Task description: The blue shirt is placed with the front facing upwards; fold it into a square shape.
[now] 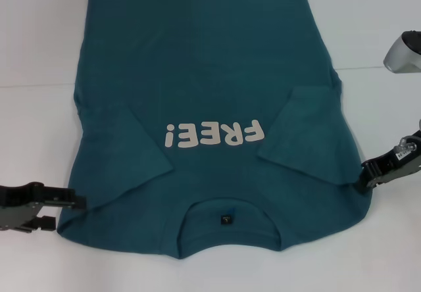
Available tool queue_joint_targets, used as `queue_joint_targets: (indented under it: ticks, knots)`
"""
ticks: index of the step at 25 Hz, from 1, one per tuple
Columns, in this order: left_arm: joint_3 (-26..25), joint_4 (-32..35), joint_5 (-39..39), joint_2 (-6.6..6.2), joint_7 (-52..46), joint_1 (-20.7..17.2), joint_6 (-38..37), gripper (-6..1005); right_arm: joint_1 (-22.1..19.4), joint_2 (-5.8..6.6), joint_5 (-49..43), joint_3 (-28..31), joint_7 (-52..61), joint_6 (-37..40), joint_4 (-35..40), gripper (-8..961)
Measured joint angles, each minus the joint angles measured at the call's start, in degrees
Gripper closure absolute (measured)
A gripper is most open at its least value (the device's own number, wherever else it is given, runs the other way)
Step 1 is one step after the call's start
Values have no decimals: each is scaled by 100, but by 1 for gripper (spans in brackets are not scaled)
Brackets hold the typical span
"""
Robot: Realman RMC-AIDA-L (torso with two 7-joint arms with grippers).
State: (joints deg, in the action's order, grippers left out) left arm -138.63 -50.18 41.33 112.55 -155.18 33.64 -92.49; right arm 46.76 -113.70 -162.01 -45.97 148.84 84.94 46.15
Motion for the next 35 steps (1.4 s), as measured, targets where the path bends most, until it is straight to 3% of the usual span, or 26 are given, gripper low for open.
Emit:
queue_joint_targets:
  ticks: [12, 21, 35]
  knots:
    - [74, 233, -313, -39, 268, 43, 608, 156, 30, -3, 63, 9, -65, 9, 0, 914]
    - [166, 551, -753, -7, 342, 307, 803, 156, 61, -3, 68, 9, -66, 7, 0, 915]
    - [170, 668, -758, 9, 258, 468, 1025, 157, 61, -3, 64, 0, -85, -4, 0, 915]
